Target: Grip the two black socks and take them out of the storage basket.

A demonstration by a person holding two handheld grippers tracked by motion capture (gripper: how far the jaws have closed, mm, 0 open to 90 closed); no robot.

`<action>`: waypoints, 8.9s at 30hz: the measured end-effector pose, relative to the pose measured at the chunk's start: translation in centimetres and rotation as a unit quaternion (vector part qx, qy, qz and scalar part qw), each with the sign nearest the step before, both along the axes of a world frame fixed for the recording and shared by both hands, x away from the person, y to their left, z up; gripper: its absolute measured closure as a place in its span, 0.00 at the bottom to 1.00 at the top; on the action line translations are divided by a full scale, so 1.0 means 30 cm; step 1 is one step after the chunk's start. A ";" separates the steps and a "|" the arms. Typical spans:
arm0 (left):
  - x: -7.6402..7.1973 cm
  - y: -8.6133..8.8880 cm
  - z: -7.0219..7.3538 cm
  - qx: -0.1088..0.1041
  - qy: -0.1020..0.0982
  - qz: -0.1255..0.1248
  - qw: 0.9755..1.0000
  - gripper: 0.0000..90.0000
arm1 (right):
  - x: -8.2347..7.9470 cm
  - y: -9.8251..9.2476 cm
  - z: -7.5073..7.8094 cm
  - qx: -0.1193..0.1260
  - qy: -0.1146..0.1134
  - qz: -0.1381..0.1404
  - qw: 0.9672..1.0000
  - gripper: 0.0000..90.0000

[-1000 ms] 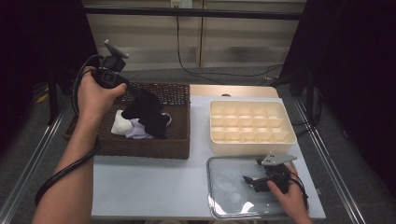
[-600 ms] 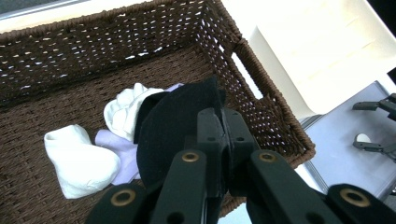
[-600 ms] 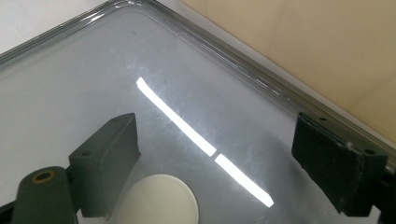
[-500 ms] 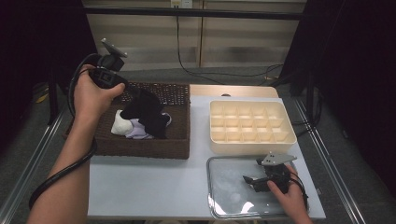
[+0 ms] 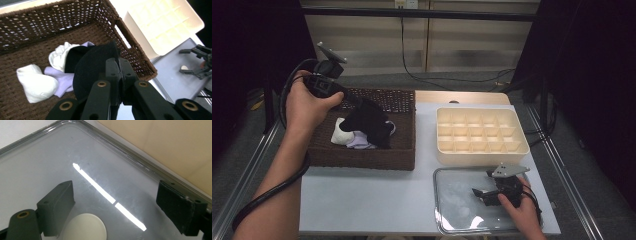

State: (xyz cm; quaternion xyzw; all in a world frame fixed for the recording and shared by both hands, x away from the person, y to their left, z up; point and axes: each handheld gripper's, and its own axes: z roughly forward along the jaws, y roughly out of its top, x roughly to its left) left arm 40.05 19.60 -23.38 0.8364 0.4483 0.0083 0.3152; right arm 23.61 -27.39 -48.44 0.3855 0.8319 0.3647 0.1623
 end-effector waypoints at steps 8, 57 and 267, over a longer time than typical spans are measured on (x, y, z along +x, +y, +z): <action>-0.031 -0.005 0.022 -0.006 -0.004 -0.011 1.000 0.97 | 0.000 0.000 0.000 0.001 0.002 0.000 1.000 0.16; -0.277 -0.093 -0.074 -0.028 -0.004 -0.118 0.993 0.97 | -0.001 0.000 0.000 -0.002 0.000 0.000 1.000 0.16; 0.086 -0.034 -0.130 0.037 -0.029 -0.010 0.999 0.94 | -0.001 0.002 0.000 0.000 0.002 -0.002 1.000 0.16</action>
